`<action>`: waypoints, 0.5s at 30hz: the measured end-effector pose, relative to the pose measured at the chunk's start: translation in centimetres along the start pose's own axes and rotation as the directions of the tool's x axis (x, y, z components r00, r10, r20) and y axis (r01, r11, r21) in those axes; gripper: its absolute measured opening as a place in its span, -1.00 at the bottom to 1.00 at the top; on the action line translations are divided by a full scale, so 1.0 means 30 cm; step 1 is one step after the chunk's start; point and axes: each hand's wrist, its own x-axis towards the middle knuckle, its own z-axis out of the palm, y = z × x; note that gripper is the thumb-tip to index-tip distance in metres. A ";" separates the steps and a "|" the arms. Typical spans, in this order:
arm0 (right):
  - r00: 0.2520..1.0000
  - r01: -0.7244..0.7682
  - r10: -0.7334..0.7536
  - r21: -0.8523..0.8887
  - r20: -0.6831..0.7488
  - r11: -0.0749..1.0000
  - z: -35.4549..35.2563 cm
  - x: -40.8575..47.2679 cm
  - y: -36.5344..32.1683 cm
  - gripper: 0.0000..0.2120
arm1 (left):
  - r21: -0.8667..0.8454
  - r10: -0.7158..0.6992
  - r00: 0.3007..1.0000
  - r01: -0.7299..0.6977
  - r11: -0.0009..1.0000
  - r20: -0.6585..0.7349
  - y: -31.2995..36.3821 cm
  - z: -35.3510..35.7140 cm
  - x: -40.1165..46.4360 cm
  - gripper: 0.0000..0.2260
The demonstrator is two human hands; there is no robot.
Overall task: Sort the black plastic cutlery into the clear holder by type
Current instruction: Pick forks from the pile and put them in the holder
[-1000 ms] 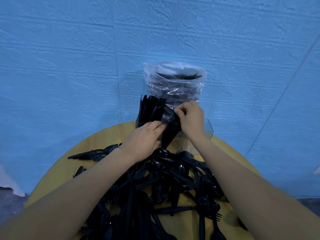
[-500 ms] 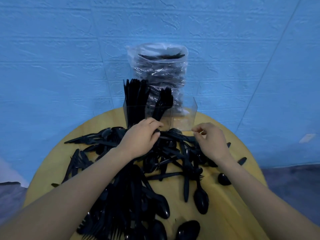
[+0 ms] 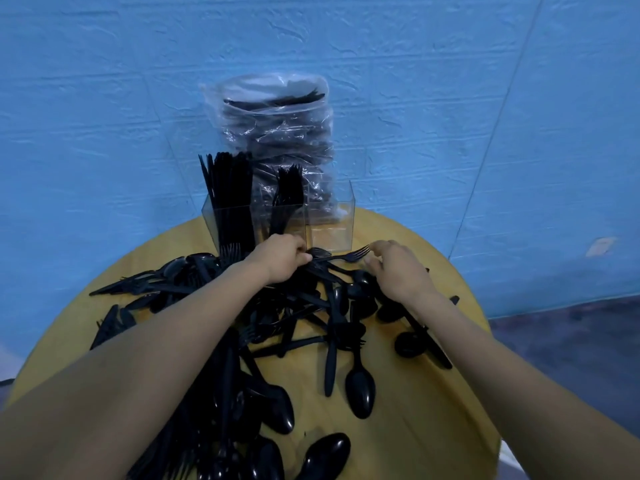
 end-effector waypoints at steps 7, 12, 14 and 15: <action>0.992 -0.118 0.126 0.246 -0.017 0.962 0.038 0.070 -0.037 -0.77 | -0.005 0.014 0.978 -0.013 1.000 0.207 -0.012 -0.029 0.039 -0.63; 0.981 -0.149 0.185 0.393 -0.054 0.907 0.054 0.082 -0.035 -0.86 | -0.028 0.072 0.953 -0.067 0.997 0.293 -0.020 -0.056 0.020 -0.59; 0.976 -0.141 0.200 0.446 -0.088 0.884 0.044 0.082 -0.029 -0.87 | -0.058 0.084 0.953 -0.070 0.996 0.292 -0.027 -0.061 0.019 -0.61; 0.970 -0.141 0.218 0.479 -0.108 0.866 0.036 0.082 -0.025 -0.87 | -0.079 0.087 0.955 -0.068 0.995 0.282 -0.030 -0.060 0.020 -0.64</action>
